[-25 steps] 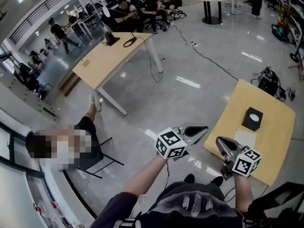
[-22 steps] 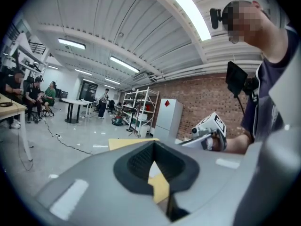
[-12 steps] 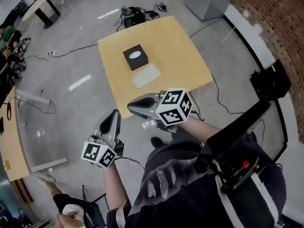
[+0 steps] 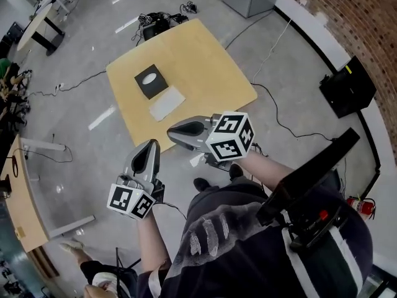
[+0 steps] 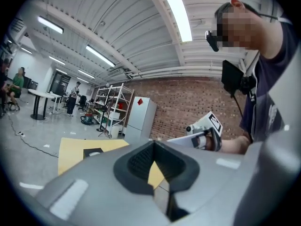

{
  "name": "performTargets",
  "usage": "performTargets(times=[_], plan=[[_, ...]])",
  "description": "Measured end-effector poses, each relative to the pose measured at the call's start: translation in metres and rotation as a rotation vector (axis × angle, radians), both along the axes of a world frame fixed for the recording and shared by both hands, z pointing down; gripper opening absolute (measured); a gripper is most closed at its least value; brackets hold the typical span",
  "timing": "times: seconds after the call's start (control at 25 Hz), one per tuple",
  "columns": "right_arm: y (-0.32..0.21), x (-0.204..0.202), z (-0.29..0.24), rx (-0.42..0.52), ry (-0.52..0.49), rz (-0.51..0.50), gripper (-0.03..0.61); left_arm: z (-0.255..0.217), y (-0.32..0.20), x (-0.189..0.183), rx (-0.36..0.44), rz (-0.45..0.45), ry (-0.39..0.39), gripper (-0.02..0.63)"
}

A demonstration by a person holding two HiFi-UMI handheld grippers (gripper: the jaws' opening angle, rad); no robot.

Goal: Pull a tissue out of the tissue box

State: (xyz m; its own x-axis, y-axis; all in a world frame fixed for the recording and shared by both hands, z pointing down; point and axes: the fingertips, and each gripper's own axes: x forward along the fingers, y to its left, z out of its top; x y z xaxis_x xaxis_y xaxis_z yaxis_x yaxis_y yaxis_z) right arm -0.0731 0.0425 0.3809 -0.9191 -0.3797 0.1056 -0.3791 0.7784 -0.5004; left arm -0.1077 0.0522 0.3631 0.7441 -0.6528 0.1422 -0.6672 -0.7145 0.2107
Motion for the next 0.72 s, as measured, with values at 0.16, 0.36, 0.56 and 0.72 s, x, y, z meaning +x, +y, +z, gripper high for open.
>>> performTargets(times=[0.16, 0.36, 0.56, 0.72], plan=[[0.006, 0.039, 0.000, 0.003, -0.012, 0.004, -0.002, 0.001, 0.008, 0.040, 0.002, 0.001, -0.033, 0.000], [0.009, 0.083, -0.002, 0.024, -0.018, 0.010, -0.002, -0.003, 0.010, 0.077, 0.008, -0.012, -0.039, 0.000], [0.014, 0.119, -0.004, 0.042, -0.024, 0.012, -0.002, -0.008, 0.011, 0.113, 0.028, -0.014, -0.056, 0.000], [0.013, 0.144, -0.007, 0.050, -0.033, 0.017, -0.002, -0.008, 0.012, 0.137, 0.018, -0.011, -0.076, 0.000]])
